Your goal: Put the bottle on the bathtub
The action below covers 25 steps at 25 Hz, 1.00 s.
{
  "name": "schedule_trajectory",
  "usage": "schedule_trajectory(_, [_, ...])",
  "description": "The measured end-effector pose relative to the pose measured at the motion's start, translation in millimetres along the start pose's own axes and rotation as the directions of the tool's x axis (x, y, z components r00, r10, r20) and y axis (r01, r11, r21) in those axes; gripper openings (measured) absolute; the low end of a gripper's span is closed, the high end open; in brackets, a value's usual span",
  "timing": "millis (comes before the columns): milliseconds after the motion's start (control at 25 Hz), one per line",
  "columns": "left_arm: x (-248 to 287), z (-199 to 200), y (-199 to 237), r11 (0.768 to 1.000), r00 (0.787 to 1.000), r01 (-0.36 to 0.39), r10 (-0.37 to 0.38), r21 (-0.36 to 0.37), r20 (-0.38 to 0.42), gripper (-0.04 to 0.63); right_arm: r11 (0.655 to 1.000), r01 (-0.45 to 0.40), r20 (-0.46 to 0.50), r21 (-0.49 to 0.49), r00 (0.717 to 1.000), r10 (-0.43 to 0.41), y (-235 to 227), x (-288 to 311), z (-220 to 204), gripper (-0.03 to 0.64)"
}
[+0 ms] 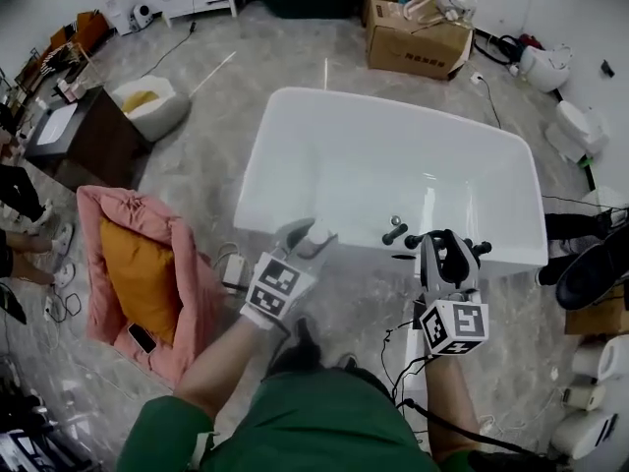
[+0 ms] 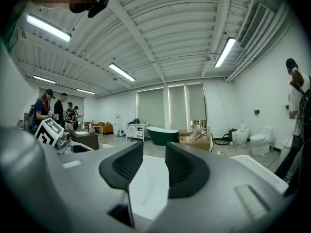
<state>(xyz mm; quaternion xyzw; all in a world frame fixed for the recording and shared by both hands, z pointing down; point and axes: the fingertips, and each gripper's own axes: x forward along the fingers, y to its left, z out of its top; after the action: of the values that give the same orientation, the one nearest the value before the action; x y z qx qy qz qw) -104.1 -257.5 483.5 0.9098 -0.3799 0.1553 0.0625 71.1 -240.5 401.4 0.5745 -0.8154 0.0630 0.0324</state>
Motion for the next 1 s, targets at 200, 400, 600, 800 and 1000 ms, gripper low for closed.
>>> schedule_trajectory(200, [32,-18,27,0.999,0.999,0.042,-0.042,0.021,-0.026,0.164,0.998,0.06,-0.034,-0.005,0.998,-0.06,-3,25,-8,0.132])
schedule_trajectory(400, [64,-34,40,0.997,0.996,0.071,-0.07,0.018,-0.057,0.164,0.997,0.082,-0.066,0.005,0.994,-0.082,-14,40,-21,0.132])
schedule_trajectory(600, [95,-45,42,0.996,0.993,0.082,-0.08,0.024,-0.091,0.166,0.996,0.081,-0.082,0.041,0.994,-0.077,-32,51,-38,0.132])
schedule_trajectory(800, [127,-62,42,0.997,0.989,0.077,-0.074,0.023,-0.127,0.166,0.996,0.059,-0.092,0.062,0.994,-0.054,-51,58,-56,0.132])
schedule_trajectory(1000, [158,-76,40,0.996,0.985,0.086,-0.081,0.026,-0.152,0.166,0.996,0.059,-0.122,0.064,0.991,-0.051,-75,58,-72,0.132])
